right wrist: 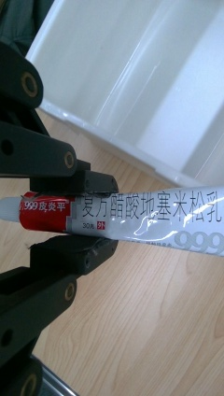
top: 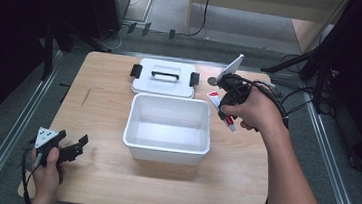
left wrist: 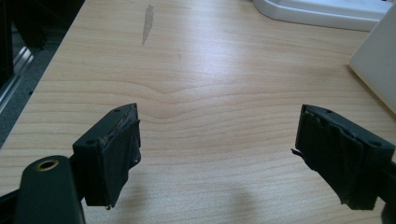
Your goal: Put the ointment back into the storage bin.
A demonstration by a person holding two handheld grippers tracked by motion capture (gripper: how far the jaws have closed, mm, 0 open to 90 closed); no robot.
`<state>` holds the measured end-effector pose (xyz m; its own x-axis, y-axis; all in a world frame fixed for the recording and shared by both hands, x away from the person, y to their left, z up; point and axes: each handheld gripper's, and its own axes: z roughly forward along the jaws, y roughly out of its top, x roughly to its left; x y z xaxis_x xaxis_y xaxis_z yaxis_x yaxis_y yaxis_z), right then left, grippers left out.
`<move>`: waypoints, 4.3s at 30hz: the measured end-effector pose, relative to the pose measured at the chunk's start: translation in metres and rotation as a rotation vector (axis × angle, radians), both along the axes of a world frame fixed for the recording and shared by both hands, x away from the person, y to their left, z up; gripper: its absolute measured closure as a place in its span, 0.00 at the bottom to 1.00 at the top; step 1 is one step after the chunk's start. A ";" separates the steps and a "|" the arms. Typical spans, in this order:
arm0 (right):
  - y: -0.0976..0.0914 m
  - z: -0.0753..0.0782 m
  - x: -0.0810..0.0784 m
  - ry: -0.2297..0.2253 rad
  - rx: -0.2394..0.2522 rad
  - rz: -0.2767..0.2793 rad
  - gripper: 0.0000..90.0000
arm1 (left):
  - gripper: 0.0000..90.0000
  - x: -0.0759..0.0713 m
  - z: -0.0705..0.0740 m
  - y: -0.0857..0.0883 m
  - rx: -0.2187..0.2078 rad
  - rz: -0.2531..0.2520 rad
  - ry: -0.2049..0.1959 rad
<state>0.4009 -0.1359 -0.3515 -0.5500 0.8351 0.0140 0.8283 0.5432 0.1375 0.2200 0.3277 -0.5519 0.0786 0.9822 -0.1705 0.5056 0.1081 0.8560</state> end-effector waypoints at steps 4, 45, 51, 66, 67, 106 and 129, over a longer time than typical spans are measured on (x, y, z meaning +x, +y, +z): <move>0.006 0.000 -0.001 0.002 0.010 0.030 0.80 | 0.16 0.000 0.000 0.000 0.000 -0.001 0.000; 0.061 -0.005 -0.032 -0.071 0.052 0.566 0.80 | 0.16 0.000 0.000 0.000 -0.001 -0.001 0.000; 0.065 -0.011 -0.035 -0.057 0.057 0.570 0.80 | 0.16 0.000 0.000 0.000 -0.001 -0.002 0.000; 0.069 -0.024 -0.039 -0.017 0.070 0.542 0.80 | 0.16 0.000 0.000 0.000 -0.001 -0.003 0.001; 0.069 -0.024 -0.039 -0.015 0.069 0.540 0.80 | 0.16 0.000 0.000 0.000 -0.001 -0.002 0.001; 0.074 -0.070 -0.045 0.065 0.069 0.562 0.80 | 0.16 0.000 0.000 0.000 -0.003 -0.002 0.000; 0.080 -0.088 -0.044 0.122 0.033 0.531 0.80 | 0.16 0.000 0.000 0.000 -0.003 -0.003 0.000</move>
